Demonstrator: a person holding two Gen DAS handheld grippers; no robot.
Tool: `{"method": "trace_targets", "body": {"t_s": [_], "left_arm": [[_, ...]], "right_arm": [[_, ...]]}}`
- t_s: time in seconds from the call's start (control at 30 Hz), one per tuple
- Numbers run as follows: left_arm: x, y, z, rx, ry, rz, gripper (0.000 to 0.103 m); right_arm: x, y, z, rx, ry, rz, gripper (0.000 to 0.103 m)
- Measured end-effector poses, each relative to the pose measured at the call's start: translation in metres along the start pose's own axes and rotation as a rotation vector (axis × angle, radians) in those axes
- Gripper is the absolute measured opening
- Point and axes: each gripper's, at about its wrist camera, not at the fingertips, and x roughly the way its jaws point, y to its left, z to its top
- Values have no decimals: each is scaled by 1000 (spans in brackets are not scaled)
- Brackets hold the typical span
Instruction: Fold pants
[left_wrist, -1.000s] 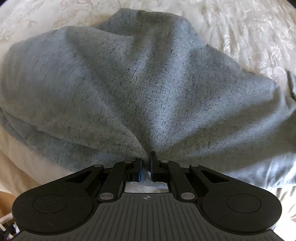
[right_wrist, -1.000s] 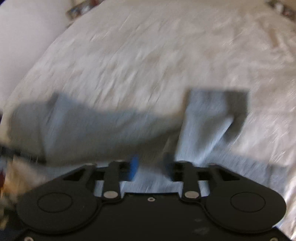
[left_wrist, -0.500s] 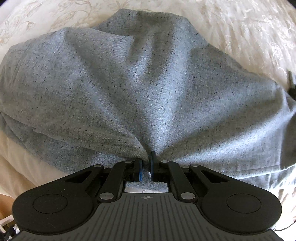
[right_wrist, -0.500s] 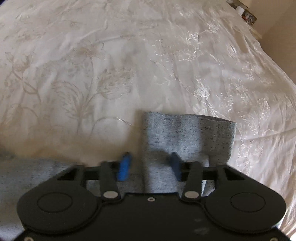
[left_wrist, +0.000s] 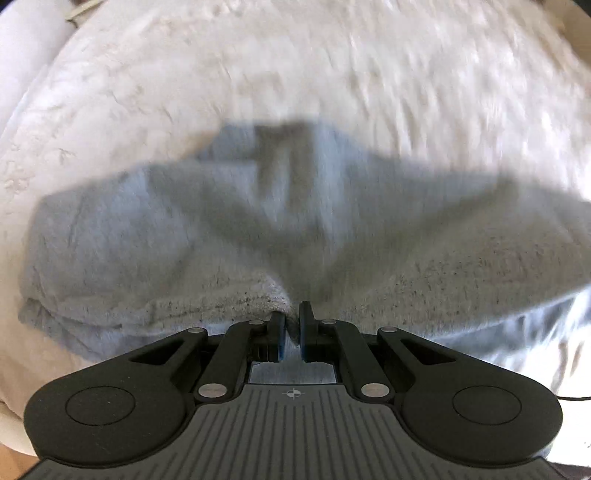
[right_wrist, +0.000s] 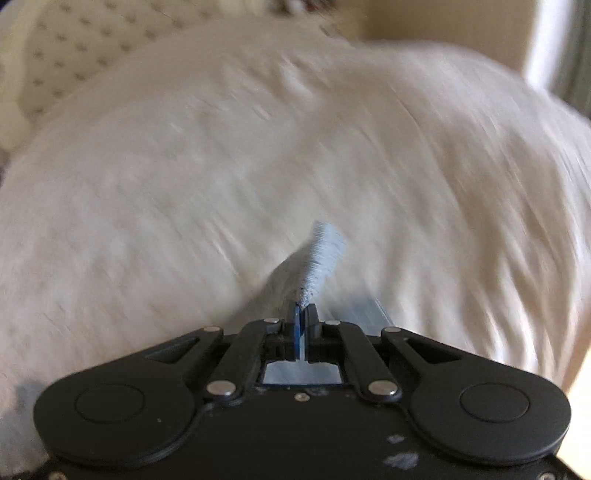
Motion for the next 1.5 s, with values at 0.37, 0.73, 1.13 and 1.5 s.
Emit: {"method": "trace_targets", "body": {"t_s": [0.37,0.73,1.13,1.5], "left_arm": [[21,-24,-16,60,66,60,7],[31,-44,-43,58,112,85,7],[48,-43,-31,0,148,124,7],[44,-42,-26,-36,151,152,7]], "right_arm": [[45,-37,-48,53,133,-14,3],[40,-70,-53,80,104,-62,7],[84,-53,-6,-205,50,86,48],[79,-68,-15,-236,113,175,7]]}}
